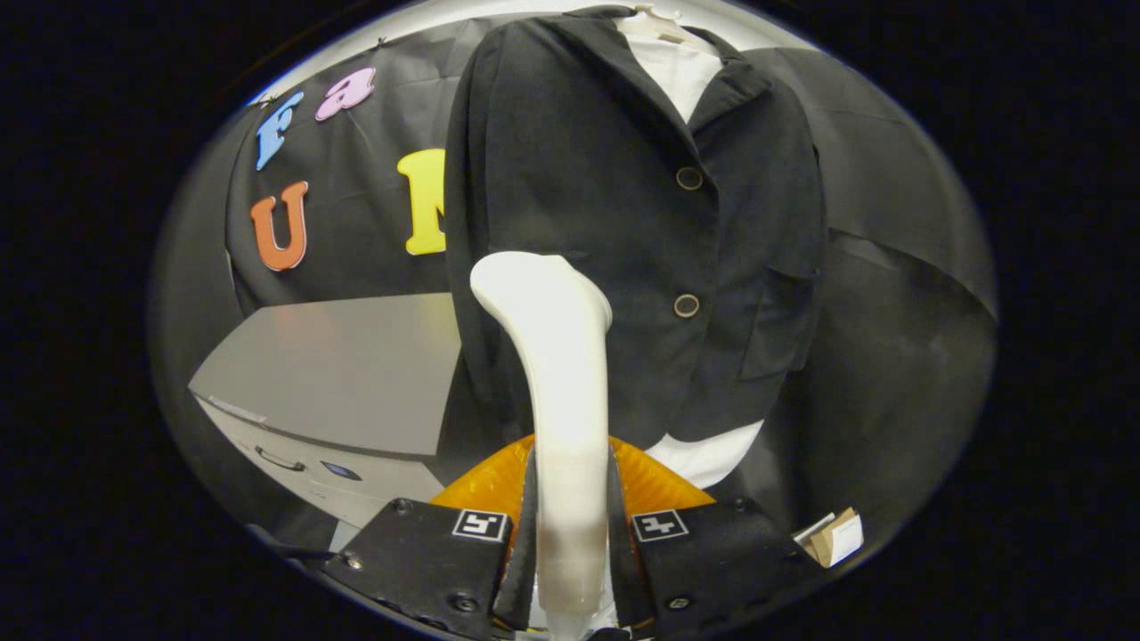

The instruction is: Iron the clothes twice with a garment steamer, once on the left side and once on the right side.

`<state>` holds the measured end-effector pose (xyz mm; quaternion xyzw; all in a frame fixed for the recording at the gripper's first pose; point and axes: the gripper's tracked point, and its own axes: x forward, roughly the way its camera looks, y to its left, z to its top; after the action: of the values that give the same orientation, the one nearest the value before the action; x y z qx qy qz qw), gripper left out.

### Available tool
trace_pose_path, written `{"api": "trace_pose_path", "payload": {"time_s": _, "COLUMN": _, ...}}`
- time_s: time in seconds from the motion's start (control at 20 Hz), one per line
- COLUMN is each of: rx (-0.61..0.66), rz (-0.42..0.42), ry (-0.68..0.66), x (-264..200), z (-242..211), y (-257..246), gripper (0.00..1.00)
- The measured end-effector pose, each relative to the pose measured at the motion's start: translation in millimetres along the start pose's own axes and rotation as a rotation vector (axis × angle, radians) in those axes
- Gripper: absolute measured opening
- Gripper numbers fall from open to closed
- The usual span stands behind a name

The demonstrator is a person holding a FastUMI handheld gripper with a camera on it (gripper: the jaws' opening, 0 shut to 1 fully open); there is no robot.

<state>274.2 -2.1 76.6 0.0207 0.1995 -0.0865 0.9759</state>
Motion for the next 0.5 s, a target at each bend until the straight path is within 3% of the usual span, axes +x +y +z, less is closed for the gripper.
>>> {"api": "trace_pose_path", "payload": {"time_s": 0.5, "rx": 0.002, "rz": -0.001, "ry": 0.112, "x": 18.4, "z": -50.9, "y": -1.1, "gripper": 0.38}}
